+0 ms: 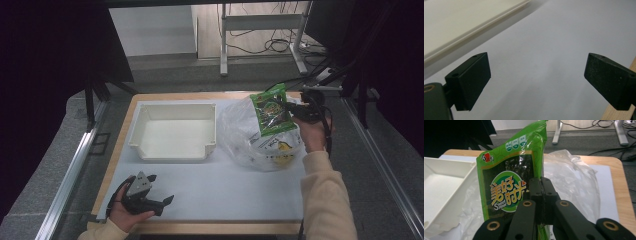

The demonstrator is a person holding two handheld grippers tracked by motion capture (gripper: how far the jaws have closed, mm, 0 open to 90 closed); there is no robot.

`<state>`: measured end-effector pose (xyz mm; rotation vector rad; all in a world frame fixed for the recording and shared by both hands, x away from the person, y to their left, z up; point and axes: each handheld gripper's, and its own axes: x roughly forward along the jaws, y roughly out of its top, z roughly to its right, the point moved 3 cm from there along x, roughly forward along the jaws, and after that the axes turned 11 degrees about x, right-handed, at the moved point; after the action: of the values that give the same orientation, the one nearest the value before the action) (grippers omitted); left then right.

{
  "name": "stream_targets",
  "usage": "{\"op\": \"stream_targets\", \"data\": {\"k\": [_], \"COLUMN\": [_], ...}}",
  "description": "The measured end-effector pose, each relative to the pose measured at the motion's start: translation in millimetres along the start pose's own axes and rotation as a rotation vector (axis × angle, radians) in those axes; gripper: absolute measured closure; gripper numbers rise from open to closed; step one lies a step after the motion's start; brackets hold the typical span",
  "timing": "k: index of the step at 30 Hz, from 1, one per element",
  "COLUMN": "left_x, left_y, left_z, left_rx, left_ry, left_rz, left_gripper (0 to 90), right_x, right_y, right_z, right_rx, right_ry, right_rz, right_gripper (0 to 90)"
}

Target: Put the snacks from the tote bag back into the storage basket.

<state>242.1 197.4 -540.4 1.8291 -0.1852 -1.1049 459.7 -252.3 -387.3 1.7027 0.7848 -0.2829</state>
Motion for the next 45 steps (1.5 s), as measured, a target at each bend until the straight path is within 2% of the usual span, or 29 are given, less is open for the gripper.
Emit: {"op": "stream_targets", "data": {"k": [12, 25, 37, 45], "left_x": [-0.9, -1.7, -1.7, -1.6], "left_y": [-0.1, -0.1, -0.3, -0.3], "left_z": [-0.8, -1.2, -1.7, -1.9], "left_rx": [-0.004, -0.005, -0.006, -0.006], "left_ry": [0.001, 0.003, 0.002, 0.002], "left_rz": [0.004, 0.007, 0.007, 0.007], "left_gripper": [6.7, 6.7, 6.7, 6.6], "right_x": [7.9, 13.6, 23.0, 25.7], "right_y": [0.9, 1.0, 1.4, 2.1], "right_z": [-11.4, -19.7, -35.0, -40.5], "right_rx": [0.012, 0.02, 0.015, 0.018], "right_ry": [0.05, 0.075, 0.108, 0.124], "right_rz": [0.012, 0.021, 0.019, 0.024], "right_gripper": [89.5, 89.5, 89.5, 89.5]}}
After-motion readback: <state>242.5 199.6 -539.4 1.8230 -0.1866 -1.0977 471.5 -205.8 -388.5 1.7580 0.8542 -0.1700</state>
